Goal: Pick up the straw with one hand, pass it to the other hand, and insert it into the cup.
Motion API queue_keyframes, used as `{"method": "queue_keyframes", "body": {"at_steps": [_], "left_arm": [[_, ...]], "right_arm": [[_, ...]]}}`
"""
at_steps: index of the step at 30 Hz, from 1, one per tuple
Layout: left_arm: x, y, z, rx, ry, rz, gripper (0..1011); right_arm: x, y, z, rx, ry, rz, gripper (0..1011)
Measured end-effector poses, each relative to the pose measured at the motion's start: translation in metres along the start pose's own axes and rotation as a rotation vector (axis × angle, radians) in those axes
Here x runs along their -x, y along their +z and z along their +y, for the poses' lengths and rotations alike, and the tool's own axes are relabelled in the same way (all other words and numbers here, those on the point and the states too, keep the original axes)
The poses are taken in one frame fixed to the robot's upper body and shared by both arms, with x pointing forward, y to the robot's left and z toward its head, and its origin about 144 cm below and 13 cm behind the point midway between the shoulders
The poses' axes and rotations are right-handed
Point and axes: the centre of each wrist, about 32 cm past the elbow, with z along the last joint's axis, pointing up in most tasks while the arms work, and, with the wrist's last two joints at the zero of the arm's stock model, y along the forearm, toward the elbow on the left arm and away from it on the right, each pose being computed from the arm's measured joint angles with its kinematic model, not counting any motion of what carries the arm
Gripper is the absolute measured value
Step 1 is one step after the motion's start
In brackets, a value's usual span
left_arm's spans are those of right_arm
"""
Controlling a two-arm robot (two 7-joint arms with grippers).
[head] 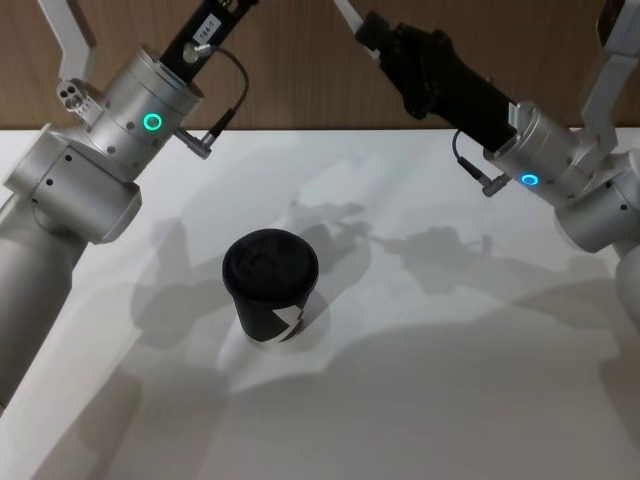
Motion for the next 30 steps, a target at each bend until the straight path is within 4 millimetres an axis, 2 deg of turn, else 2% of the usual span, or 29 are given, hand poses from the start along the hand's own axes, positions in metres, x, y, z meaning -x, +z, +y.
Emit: {"method": "queue_keyframes", "body": {"at_steps": [9, 17, 24, 25, 26, 27, 28, 30], "left_arm": [[0.0001, 0.0015, 0.0014, 0.006, 0.009, -0.01, 81], [0.0016, 0.0017, 0.0026, 0.012, 0.011, -0.009, 14], [0.0047, 0.0024, 0.0038, 0.023, 0.015, -0.01, 6], [0.0054, 0.0024, 0.0041, 0.024, 0.016, -0.012, 5], [0.0056, 0.0024, 0.0043, 0.024, 0.017, -0.013, 5], [0.0059, 0.0024, 0.0044, 0.024, 0.018, -0.014, 5], [0.0064, 0.0025, 0.0046, 0.024, 0.018, -0.015, 6], [0.0073, 0.0028, 0.0055, 0.023, 0.024, -0.022, 5]], "right_arm": [[0.0, 0.0, 0.0, 0.0, 0.0, 0.0, 1], [0.0, 0.0, 0.0001, 0.0, 0.0, 0.0, 3], [0.0, 0.0001, 0.0, 0.0, 0.0, 0.0, 158], [0.0, 0.0, 0.0, 0.0, 0.0, 0.0, 222], [0.0, 0.0, 0.0, 0.0, 0.0, 0.0, 222], [0.0, 0.0, 0.0, 0.0, 0.0, 0.0, 277], [0.0, 0.0, 0.0, 0.0, 0.0, 0.0, 277], [0.0, 0.0, 0.0, 0.0, 0.0, 0.0, 346]]}}
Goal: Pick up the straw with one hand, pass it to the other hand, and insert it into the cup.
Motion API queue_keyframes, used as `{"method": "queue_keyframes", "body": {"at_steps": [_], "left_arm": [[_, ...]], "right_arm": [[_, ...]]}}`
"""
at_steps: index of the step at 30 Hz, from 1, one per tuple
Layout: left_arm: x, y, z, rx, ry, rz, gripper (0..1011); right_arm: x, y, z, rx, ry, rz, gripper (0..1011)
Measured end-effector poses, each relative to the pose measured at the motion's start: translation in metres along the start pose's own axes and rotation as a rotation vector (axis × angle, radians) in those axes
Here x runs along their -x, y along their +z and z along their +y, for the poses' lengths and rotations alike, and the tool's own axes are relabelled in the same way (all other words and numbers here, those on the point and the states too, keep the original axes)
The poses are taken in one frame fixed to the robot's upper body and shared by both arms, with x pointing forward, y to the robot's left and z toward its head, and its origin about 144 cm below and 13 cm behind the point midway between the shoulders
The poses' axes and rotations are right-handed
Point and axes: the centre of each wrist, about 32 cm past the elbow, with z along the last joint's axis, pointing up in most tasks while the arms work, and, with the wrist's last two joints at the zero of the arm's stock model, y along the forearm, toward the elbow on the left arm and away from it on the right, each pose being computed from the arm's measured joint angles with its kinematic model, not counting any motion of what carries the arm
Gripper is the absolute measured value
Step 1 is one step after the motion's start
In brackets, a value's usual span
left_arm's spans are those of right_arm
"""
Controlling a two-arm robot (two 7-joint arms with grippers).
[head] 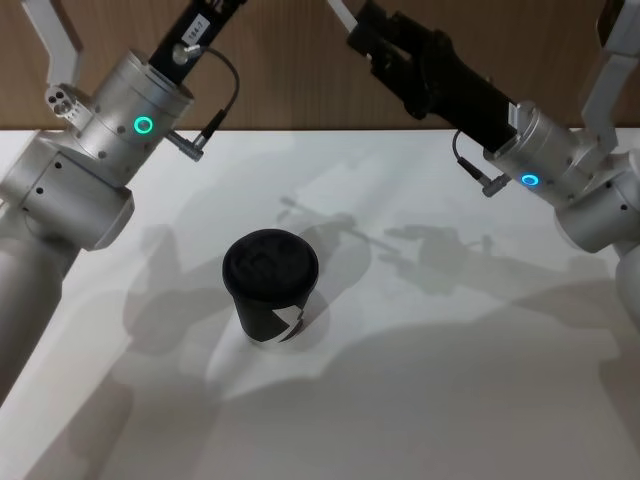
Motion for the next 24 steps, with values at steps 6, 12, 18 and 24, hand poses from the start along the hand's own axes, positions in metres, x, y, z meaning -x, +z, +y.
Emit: {"method": "queue_keyframes", "body": {"at_steps": [6, 12, 18, 24], "left_arm": [[0.002, 0.002, 0.004, -0.026, 0.023, -0.043, 5], [0.005, 0.005, 0.01, -0.063, 0.054, -0.097, 6], [0.011, 0.013, 0.021, -0.125, 0.113, -0.187, 6], [0.017, 0.022, 0.031, -0.177, 0.163, -0.257, 6]], "right_arm": [[0.0, 0.0, 0.0, 0.0, 0.0, 0.0, 549], [0.0, 0.0, 0.0, 0.0, 0.0, 0.0, 715], [0.0, 0.0, 0.0, 0.0, 0.0, 0.0, 898], [0.0, 0.0, 0.0, 0.0, 0.0, 0.0, 1001]]}}
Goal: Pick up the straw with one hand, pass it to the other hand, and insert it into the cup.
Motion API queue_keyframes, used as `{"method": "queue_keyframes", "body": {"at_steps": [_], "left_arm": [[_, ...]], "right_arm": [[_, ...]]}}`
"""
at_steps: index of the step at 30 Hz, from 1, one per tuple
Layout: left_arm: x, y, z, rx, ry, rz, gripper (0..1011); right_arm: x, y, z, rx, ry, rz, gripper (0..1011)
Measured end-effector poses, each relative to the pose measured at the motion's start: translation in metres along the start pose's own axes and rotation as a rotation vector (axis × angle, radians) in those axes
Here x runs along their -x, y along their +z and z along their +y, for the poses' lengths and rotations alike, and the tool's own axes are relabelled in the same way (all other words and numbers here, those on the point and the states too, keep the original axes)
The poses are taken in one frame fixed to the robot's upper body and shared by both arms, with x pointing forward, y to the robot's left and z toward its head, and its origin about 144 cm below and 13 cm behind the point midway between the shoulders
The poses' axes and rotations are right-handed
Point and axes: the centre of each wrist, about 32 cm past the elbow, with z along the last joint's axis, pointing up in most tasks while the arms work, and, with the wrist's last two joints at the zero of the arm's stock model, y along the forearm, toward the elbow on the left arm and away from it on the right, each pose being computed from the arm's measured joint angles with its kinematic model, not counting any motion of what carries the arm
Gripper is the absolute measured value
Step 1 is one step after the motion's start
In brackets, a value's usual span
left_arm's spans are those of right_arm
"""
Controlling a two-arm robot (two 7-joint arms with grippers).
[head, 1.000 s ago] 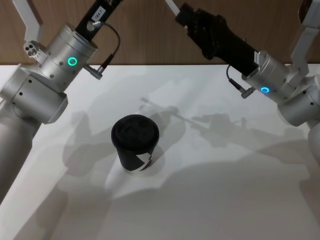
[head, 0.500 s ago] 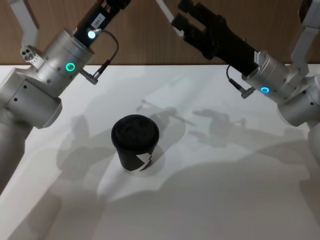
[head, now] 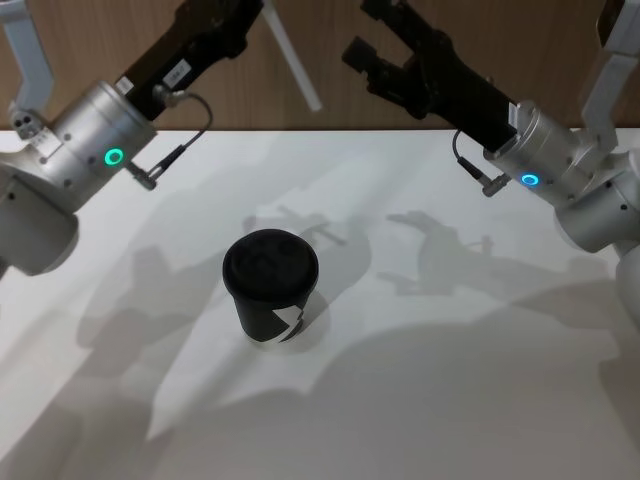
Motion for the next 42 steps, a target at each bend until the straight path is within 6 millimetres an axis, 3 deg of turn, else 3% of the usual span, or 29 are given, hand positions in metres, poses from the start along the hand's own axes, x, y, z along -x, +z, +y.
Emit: {"method": "queue_keyframes", "body": {"at_steps": [18, 42], "left_arm": [[0.002, 0.011, 0.038, -0.187, 0.108, -0.121, 5], [-0.003, 0.005, 0.044, -0.293, 0.045, -0.084, 5]], "right_arm": [[0.0, 0.0, 0.0, 0.0, 0.0, 0.0, 1001], [0.0, 0.0, 0.0, 0.0, 0.0, 0.0, 1001]]}}
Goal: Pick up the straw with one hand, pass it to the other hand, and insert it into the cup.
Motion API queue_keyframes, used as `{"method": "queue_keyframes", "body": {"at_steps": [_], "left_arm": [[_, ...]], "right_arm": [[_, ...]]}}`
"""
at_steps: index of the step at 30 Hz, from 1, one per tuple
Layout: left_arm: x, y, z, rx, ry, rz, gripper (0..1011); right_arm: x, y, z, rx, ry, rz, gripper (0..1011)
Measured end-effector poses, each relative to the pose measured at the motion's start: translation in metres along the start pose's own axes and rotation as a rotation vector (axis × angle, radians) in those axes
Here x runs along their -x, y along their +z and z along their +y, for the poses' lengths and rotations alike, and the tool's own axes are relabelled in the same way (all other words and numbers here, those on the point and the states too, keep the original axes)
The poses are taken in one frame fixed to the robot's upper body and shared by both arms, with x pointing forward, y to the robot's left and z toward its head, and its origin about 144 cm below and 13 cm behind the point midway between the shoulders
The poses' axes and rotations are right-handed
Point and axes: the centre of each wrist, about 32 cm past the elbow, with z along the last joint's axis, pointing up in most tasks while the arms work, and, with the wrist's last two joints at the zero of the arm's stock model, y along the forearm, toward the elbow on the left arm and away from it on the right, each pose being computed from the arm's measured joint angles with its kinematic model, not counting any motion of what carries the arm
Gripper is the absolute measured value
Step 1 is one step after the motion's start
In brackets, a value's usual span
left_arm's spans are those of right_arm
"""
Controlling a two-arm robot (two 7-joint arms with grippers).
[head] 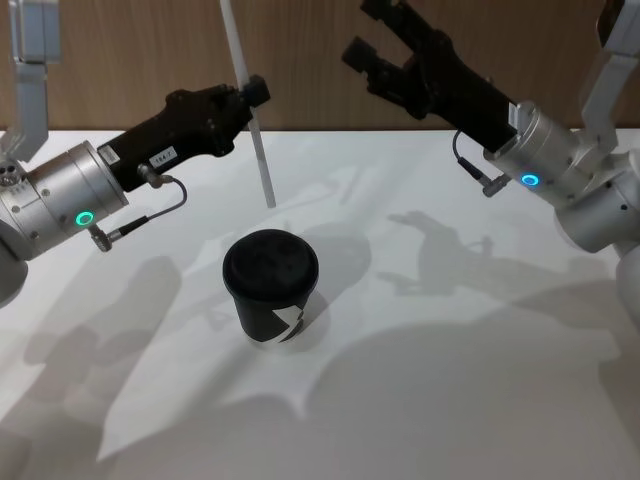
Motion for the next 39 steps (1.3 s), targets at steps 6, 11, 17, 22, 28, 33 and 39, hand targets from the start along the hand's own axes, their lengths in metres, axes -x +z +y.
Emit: {"method": "queue_keyframes", "body": {"at_steps": [6, 11, 17, 22, 28, 33, 39], "left_arm": [[-0.0026, -0.0005, -0.0014, -0.008, -0.038, 0.007, 6], [-0.0046, -0.0007, -0.0029, -0.013, -0.072, 0.014, 5], [-0.0063, -0.0004, -0.005, -0.017, -0.113, 0.023, 6], [-0.0073, -0.0002, -0.0057, -0.02, -0.14, 0.029, 6], [-0.0086, -0.0003, -0.0058, -0.028, -0.17, 0.036, 5], [-0.0095, 0.0001, -0.0048, -0.034, -0.191, 0.038, 5], [-0.0099, 0.0008, -0.003, -0.038, -0.208, 0.039, 5]], "right_arm": [[0.0, 0.0, 0.0, 0.0, 0.0, 0.0, 1001], [0.0, 0.0, 0.0, 0.0, 0.0, 0.0, 1001], [0.0, 0.0, 0.0, 0.0, 0.0, 0.0, 1001], [0.0, 0.0, 0.0, 0.0, 0.0, 0.0, 1001], [0.0, 0.0, 0.0, 0.0, 0.0, 0.0, 1001], [0.0, 0.0, 0.0, 0.0, 0.0, 0.0, 1001], [0.0, 0.0, 0.0, 0.0, 0.0, 0.0, 1001]]}}
